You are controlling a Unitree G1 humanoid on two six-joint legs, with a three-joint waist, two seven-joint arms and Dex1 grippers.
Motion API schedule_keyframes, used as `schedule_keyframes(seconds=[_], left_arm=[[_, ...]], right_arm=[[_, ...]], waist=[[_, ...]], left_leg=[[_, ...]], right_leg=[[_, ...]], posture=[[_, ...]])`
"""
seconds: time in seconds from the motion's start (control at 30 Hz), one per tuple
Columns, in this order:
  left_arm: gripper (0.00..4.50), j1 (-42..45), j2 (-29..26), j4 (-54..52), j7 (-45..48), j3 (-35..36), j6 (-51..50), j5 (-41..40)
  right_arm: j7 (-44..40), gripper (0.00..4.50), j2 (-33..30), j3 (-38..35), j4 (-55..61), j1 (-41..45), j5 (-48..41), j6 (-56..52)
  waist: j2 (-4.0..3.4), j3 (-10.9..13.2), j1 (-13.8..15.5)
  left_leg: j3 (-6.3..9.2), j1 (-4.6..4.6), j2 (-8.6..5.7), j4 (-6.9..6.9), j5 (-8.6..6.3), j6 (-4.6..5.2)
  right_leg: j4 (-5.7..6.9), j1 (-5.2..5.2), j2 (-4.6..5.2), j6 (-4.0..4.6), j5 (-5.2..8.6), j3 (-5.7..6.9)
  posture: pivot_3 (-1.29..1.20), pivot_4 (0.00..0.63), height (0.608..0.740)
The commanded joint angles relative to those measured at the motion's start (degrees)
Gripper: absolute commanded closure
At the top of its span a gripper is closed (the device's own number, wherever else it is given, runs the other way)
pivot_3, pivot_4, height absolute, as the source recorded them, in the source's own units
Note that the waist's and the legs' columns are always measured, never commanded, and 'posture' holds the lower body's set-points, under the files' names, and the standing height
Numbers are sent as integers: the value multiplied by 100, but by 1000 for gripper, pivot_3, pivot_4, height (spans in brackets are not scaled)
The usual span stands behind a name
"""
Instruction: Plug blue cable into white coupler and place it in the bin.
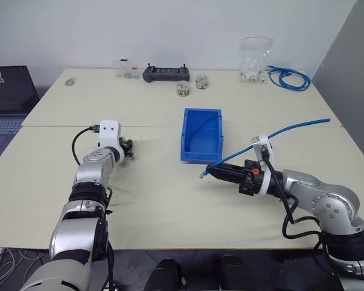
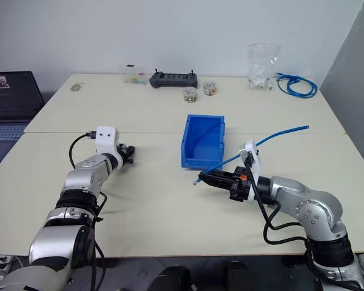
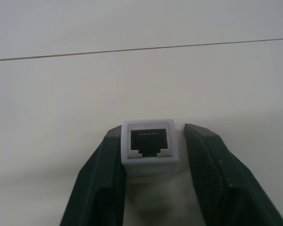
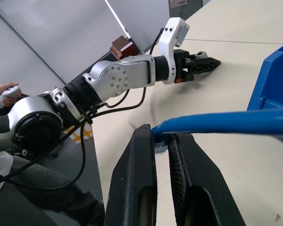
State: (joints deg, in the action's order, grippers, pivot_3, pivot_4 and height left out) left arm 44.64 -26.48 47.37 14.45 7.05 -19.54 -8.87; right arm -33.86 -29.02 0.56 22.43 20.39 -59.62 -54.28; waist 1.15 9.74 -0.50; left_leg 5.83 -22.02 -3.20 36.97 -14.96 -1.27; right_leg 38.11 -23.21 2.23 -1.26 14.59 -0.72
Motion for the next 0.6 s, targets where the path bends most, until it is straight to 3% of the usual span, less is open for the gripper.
schedule_keyframes(seconds=[0.03, 0.23, 0.47, 0.6], left_arm=[[3572, -133, -22, 40, -53, 34, -63, 122], [3692, -575, -16, -636, 216, -75, -293, 83], [3692, -2169, -560, -4411, 2363, -1233, -1751, -641], [3692, -2449, -1152, -5663, 3539, -2040, -1940, -799]], right_arm=[[-18, 4410, 23, -88, 227, 113, -13, 61], [6, 4410, 28, -98, 237, 76, 24, 85], [-190, 4410, -428, -88, 676, -225, 325, 194], [-389, 4410, -722, 72, 1002, -452, 639, 353]], waist=[[0, 0, -12], [-1, -1, -65], [-4, -4, -66], [-5, -4, -3]], left_leg=[[0, 0, 0, 0, 0, 0], [-1, 1, 0, 0, 0, 0], [-4, -4, -4, 0, 0, -1], [-2, -6, -7, 0, -1, 1]], right_leg=[[0, 0, 0, 0, 0, 0], [0, 0, 0, 0, 0, -3], [-6, 0, 7, 0, 0, -8], [-12, 3, 9, 0, 1, -4]], posture=[[0, 150, 740], [0, 150, 740], [0, 150, 740], [0, 150, 740]])
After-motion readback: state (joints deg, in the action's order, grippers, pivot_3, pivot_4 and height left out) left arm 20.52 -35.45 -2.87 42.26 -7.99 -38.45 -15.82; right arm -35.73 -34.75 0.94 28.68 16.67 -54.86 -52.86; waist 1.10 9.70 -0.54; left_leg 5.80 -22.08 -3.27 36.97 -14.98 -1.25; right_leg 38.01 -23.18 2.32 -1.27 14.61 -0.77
